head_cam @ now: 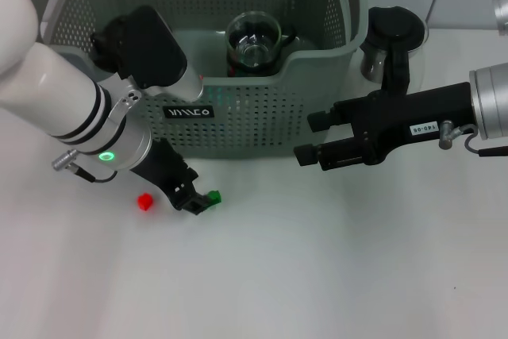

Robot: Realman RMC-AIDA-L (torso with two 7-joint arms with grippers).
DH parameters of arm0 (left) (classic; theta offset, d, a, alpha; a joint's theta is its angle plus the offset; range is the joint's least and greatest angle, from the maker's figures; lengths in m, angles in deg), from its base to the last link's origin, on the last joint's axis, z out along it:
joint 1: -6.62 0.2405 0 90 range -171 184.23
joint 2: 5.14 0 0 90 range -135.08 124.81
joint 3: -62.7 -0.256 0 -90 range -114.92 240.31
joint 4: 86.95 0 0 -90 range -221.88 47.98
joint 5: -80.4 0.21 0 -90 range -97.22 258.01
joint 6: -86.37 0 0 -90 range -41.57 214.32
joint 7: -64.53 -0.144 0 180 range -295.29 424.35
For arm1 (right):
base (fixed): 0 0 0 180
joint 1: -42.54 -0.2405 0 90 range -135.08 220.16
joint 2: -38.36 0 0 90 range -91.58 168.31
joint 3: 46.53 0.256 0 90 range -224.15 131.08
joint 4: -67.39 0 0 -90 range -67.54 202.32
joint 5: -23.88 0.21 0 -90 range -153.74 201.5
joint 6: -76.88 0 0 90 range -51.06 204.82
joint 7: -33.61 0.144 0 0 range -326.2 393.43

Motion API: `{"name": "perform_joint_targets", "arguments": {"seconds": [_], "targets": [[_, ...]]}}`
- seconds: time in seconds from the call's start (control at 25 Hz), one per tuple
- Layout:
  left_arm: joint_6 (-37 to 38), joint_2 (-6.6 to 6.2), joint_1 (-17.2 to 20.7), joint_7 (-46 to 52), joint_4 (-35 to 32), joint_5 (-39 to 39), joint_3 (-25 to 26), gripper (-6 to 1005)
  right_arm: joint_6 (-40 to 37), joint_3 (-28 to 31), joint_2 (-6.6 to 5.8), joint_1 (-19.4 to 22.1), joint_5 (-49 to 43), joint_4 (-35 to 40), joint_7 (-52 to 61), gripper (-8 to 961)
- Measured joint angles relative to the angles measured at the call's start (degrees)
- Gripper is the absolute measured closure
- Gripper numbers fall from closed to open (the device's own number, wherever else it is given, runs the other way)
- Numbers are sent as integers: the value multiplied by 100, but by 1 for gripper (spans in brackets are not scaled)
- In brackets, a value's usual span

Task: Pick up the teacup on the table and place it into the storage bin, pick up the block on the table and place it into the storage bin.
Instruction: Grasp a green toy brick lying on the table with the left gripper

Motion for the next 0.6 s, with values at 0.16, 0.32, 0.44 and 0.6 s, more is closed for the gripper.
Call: {"name": "perform_joint_targets", "arguments": {"seconds": [0.16,0.32,0.44,0.6], "targets": [[54,12,0,-15,-2,-52,-34,476,10,-4,0,0,0,0,0,205],[94,14,0,-22,-1,-138,-43,479,12,-3,0,0,0,0,-2,205],[66,14,-1,-19,25,-139,-46,480,13,1,0,-4,0,0,-7,205],[57,14,-8,-10,50,-114,-47,490,14,-2,-5,-9,0,0,-18,205]]}}
